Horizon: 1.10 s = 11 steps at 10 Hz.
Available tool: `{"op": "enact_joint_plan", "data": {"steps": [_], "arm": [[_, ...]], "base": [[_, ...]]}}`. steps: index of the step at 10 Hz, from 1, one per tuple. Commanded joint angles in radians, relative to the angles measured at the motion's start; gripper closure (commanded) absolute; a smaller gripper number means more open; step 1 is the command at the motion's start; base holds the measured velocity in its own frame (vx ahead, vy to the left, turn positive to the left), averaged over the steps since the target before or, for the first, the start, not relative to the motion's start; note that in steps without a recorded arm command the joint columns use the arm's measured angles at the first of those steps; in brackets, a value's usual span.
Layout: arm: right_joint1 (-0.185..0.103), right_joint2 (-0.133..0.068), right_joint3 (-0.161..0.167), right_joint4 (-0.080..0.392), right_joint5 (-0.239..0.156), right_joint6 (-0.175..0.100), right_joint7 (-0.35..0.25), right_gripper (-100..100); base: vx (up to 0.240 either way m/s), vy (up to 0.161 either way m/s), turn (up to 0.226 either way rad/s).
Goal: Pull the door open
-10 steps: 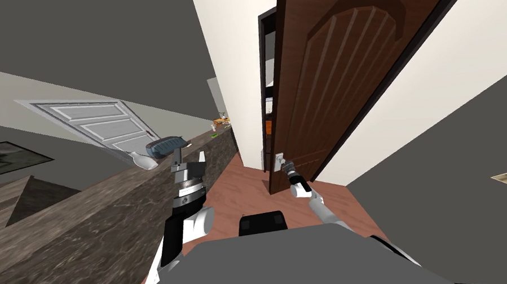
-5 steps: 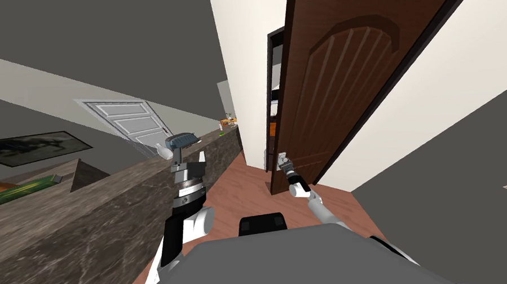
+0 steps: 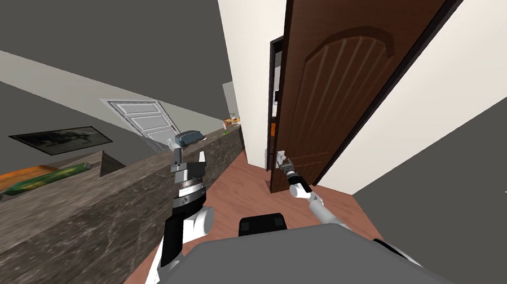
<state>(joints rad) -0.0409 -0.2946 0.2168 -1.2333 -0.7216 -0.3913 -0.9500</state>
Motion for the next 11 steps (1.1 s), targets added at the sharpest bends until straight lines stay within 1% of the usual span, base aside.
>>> {"op": "enact_joint_plan", "data": {"steps": [1, 6, 7, 8, 9, 11], "arm": [[0.007, -0.005, 0.006, -0.014, -0.032, 0.005, -0.043, -100], [0.024, -0.015, 0.022, -0.046, -0.106, 0.013, -0.138, -100], [0.022, -0.014, 0.02, -0.042, -0.097, 0.012, -0.125, -100], [0.025, -0.041, 0.005, -0.026, -0.107, 0.0, -0.151, -100], [0.027, -0.059, -0.007, -0.015, -0.113, -0.009, -0.167, -100], [0.031, -0.098, -0.03, 0.009, -0.126, -0.027, -0.2, -100]], "base": [[-0.085, -0.084, 0.081], [-0.087, -0.055, 0.059], [-0.036, -0.023, 0.014], [0.064, 0.017, 0.179], [0.144, 0.069, 0.332], [0.166, 0.028, 0.204]]}}
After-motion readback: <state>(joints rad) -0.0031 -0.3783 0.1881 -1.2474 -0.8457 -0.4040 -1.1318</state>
